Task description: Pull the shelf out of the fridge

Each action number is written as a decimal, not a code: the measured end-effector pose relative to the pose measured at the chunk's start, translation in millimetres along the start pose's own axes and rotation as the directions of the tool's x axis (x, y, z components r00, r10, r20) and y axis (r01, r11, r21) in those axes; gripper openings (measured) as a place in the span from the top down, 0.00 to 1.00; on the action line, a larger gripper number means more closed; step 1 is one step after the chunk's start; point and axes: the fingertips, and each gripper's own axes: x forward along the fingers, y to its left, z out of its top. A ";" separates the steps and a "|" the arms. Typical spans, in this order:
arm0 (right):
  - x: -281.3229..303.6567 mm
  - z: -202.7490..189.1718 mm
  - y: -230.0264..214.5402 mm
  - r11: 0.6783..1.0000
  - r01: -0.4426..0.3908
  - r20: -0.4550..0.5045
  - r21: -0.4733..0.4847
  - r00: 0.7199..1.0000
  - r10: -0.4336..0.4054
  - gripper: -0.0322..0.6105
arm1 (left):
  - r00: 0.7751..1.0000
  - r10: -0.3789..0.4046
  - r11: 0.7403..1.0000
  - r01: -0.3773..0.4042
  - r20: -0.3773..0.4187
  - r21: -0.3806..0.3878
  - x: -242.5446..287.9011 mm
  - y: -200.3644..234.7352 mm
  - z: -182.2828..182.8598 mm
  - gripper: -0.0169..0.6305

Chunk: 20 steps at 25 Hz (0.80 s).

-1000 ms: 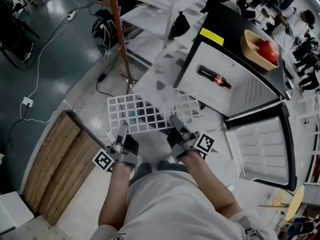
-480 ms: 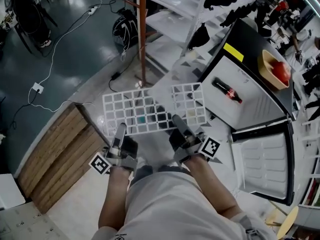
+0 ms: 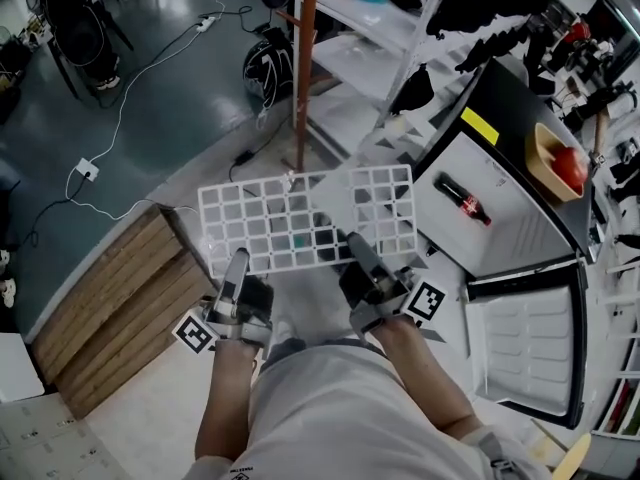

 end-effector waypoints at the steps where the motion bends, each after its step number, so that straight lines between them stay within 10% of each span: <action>1: 0.8 0.6 0.8 1.000 -0.006 -0.003 -0.003 1.000 0.006 0.90 | 1.000 -0.007 1.000 0.007 -0.001 0.004 0.8 -1.2 0.3 0.92; 20: 0.2 17.6 6.9 0.999 -0.042 -0.005 -0.032 0.999 0.041 0.90 | 0.999 -0.047 0.999 0.047 -0.023 0.001 18.2 -5.1 -7.3 0.92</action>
